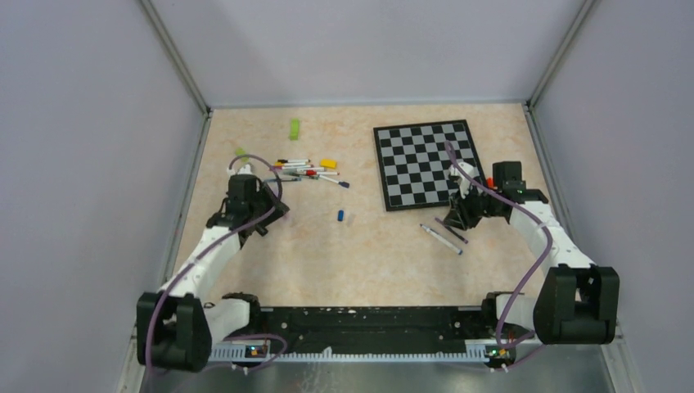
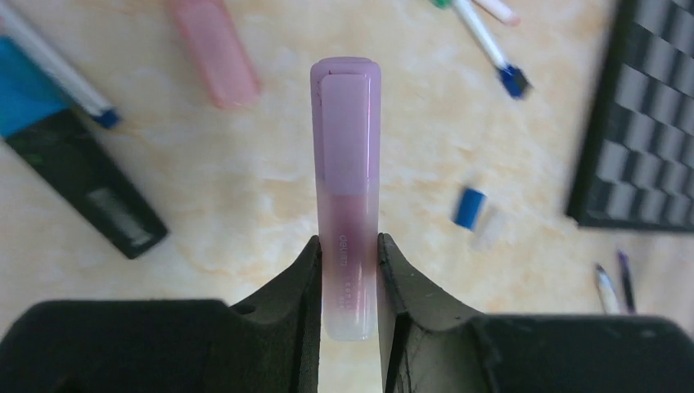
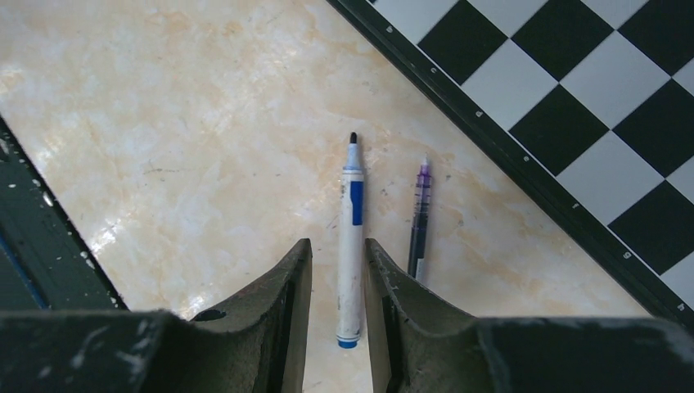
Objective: Open the pen caps
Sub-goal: Pick up the pen from the center of the board.
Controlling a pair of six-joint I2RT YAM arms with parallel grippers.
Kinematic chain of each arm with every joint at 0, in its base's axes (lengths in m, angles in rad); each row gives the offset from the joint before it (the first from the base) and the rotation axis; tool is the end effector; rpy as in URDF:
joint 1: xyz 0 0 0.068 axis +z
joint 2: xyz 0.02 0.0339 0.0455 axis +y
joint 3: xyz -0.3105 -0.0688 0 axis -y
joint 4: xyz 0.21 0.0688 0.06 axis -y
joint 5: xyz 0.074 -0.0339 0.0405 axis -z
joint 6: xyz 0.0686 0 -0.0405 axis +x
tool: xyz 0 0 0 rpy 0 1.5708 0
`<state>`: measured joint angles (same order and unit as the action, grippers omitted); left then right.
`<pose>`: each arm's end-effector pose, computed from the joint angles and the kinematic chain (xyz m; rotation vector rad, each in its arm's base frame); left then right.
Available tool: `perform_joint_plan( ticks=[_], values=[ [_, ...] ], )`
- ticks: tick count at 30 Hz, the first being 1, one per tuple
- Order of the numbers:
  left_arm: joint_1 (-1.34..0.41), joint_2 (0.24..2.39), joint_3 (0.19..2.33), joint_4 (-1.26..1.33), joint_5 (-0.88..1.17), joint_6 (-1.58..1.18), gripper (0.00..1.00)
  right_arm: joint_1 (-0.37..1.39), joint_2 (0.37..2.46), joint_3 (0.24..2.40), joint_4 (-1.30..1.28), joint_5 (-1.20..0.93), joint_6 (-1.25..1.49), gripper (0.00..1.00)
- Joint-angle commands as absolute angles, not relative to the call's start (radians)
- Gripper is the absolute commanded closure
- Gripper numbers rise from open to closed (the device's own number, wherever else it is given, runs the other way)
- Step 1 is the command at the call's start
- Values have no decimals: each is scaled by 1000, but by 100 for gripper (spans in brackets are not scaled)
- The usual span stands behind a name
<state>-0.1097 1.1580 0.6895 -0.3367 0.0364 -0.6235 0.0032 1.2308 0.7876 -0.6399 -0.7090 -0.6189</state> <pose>0.2072 -0.0253 0.2539 -0.5955 2.3364 -0.3890 0.1908 0.0453 0.2590 -0.9428 2.2121 0.6641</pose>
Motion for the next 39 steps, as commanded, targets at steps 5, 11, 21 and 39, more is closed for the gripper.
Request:
perform_joint_plan(
  ticks=[5, 11, 21, 39],
  values=[
    [-132, 820, 367, 258, 551, -789, 100, 4, 1134, 798, -630, -987, -635, 70],
    [-298, 755, 286, 525, 488, -882, 100, 10, 1101, 741, -517, -1158, -536, 60],
    [-659, 1012, 347, 820, 206, -919, 100, 154, 1104, 800, -391, -1215, -392, 40],
    [-1047, 1422, 650, 825, -366, -950, 100, 288, 1074, 645, -70, -1096, -74, 29]
  ],
)
